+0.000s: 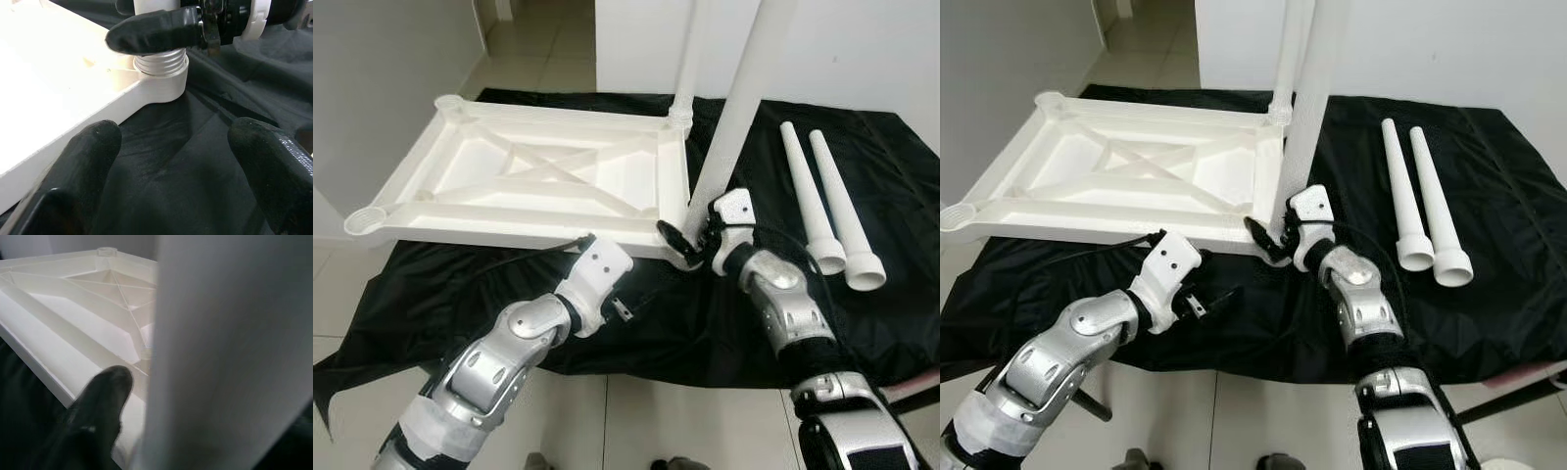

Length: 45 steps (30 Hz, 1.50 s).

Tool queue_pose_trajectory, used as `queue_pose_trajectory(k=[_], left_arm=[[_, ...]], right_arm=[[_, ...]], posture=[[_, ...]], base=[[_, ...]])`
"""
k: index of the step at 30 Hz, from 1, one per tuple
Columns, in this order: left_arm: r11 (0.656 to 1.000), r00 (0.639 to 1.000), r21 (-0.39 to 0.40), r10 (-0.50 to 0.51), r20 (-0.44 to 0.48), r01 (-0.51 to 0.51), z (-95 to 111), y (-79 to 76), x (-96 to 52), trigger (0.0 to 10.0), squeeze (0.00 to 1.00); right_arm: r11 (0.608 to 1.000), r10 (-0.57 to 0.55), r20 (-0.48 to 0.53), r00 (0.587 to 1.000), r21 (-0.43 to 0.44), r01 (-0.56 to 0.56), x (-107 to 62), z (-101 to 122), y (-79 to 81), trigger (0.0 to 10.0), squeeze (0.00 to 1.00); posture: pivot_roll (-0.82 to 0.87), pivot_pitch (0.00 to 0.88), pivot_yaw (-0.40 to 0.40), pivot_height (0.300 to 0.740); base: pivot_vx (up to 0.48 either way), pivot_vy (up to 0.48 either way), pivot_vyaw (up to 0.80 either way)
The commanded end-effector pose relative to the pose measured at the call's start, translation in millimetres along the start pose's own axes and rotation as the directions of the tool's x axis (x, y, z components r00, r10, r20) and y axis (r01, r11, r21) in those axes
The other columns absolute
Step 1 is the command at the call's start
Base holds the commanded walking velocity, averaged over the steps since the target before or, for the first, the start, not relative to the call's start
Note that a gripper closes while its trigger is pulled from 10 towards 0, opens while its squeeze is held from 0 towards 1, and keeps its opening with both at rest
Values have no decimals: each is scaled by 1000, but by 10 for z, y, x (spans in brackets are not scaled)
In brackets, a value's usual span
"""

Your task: Building children table

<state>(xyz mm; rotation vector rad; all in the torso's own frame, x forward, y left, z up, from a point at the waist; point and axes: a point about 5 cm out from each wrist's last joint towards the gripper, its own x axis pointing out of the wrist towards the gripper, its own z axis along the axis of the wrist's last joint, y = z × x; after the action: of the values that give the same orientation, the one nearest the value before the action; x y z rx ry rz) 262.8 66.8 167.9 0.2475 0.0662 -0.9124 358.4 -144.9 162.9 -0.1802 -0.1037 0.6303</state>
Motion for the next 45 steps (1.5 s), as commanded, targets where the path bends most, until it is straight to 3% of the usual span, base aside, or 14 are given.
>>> queue_pose_trajectory(k=[1,8,9,10,19,24,29,31,33,34,39,43,44,45], left_arm=[[999,999,12,-41,-5,41,-13,-15,-8,10000,0],[999,999,8,-35,-5,35,-19,-21,-23,10000,0],[999,999,8,-35,-6,35,-19,-20,-26,10000,0],[999,999,8,-36,-6,36,-19,-19,-28,10000,0],[999,999,11,-39,-10,39,-12,-5,-30,10000,0],[999,999,5,-35,-8,35,-17,-5,-29,10000,0],[999,999,3,-33,-6,33,-15,-19,-24,10000,0],[1000,1000,2,-31,-5,31,-15,-20,-25,10000,0],[1000,1000,-2,-26,-5,26,-22,-21,-32,10000,0],[1000,1000,-2,-26,-5,26,-25,-22,-33,10000,0],[1000,1000,-6,-26,-4,26,-26,-34,-19,10000,0],[999,999,-10,-34,-2,34,-24,-49,-5,10000,0],[999,999,-10,-37,-2,37,-24,-53,-3,10000,0],[999,999,-9,-37,-3,37,-25,-51,-4,10000,0]], right_arm=[[999,36,-34,999,5,-36,-11,-89,34,0,0],[999,47,-59,997,6,-46,-50,-163,19,0,0],[999,44,-63,997,7,-43,-51,-173,18,1804,0],[999,50,-62,997,15,-49,-47,-180,21,10000,0],[995,-61,-37,997,75,63,21,-121,32,10000,0],[985,-123,-34,992,116,126,75,-98,182,10000,0],[909,-376,-83,923,160,384,62,-125,160,10000,0],[894,-410,-91,907,158,420,49,-131,158,10000,0],[799,-561,-135,817,170,577,5,-163,229,10000,0],[786,-577,-141,804,170,594,2,-166,246,10000,0],[773,-560,-165,812,248,584,89,-143,404,10000,0],[782,-550,-152,821,250,571,128,-75,444,10000,0],[787,-548,-140,825,247,565,125,-48,436,10000,1000],[786,-552,-132,823,246,567,113,-25,427,10000,1000]], posture=[[-27,57,-4,740],[-24,59,-5,740],[-25,59,-3,740],[-26,62,0,740],[-28,75,2,740],[-33,79,1,740],[-30,87,-11,740],[-30,87,-11,740],[-31,88,-13,740],[-31,88,-13,740],[-36,90,-10,740],[-39,91,-9,740],[-42,94,-10,740],[-42,94,-10,740]], base=[[0,0,0],[0,0,0],[0,0,0],[0,0,0],[0,0,0],[0,0,0],[0,0,0],[0,0,0],[0,0,0],[0,0,0],[0,0,0],[0,0,0],[0,0,0],[0,0,0]])
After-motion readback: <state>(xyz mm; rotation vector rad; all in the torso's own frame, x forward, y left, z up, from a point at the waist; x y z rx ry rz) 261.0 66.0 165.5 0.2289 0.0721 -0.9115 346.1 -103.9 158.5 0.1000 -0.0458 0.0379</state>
